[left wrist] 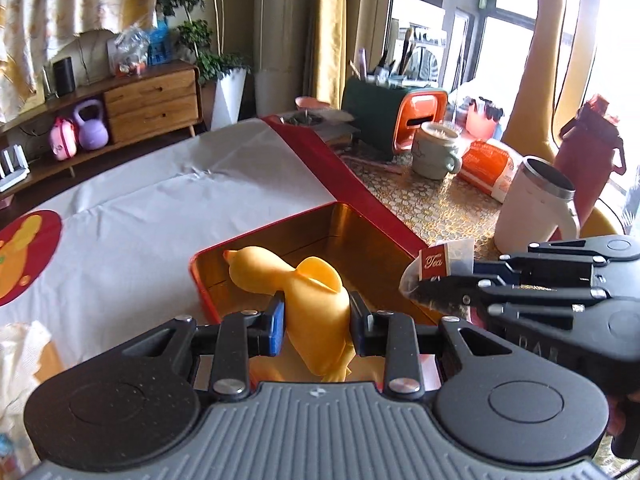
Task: Organize soft objects
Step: 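Lower the duck into the red tin and open the left tool while the right tool drops the tea bag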
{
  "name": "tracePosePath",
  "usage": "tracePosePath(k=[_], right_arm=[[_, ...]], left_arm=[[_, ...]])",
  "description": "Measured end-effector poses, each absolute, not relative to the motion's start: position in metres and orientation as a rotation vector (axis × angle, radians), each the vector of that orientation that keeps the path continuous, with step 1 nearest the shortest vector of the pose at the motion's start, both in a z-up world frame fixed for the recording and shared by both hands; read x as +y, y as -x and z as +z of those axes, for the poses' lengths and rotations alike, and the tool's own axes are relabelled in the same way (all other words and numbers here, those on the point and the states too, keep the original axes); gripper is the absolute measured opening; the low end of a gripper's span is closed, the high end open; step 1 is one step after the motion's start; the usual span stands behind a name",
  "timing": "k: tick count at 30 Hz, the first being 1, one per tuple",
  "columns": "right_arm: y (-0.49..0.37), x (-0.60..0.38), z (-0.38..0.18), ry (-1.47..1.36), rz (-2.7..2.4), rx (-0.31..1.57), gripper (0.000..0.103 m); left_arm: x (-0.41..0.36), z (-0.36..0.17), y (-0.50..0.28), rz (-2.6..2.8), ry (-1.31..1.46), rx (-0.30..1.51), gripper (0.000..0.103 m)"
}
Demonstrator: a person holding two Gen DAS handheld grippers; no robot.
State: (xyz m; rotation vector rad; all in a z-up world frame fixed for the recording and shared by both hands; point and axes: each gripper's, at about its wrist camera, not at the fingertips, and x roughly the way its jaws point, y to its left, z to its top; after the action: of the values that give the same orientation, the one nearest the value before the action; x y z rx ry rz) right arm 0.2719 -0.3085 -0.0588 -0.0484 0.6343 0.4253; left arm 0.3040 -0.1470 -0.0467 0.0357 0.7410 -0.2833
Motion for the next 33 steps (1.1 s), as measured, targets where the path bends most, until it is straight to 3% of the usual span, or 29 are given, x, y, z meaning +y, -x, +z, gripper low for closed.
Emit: tracePosePath(k=[21,28,33], right_arm=[[-0.321,-0.284,-0.107,0.136,0.452,0.841,0.01],[-0.322,-0.282,-0.116,0.138,0.454,0.877,0.016],[-0.323,-0.284,-0.116,0.128,0.456,0.879,0.018]], left_arm=[[-0.167,-0.111,-0.386,-0.289,-0.01,0.928,0.031],[-0.167,-0.116,-0.388,-0.294,0.006,0.946,0.032],[-0.167,-0.115,-0.387,-0.285,0.015,0.954,0.047]])
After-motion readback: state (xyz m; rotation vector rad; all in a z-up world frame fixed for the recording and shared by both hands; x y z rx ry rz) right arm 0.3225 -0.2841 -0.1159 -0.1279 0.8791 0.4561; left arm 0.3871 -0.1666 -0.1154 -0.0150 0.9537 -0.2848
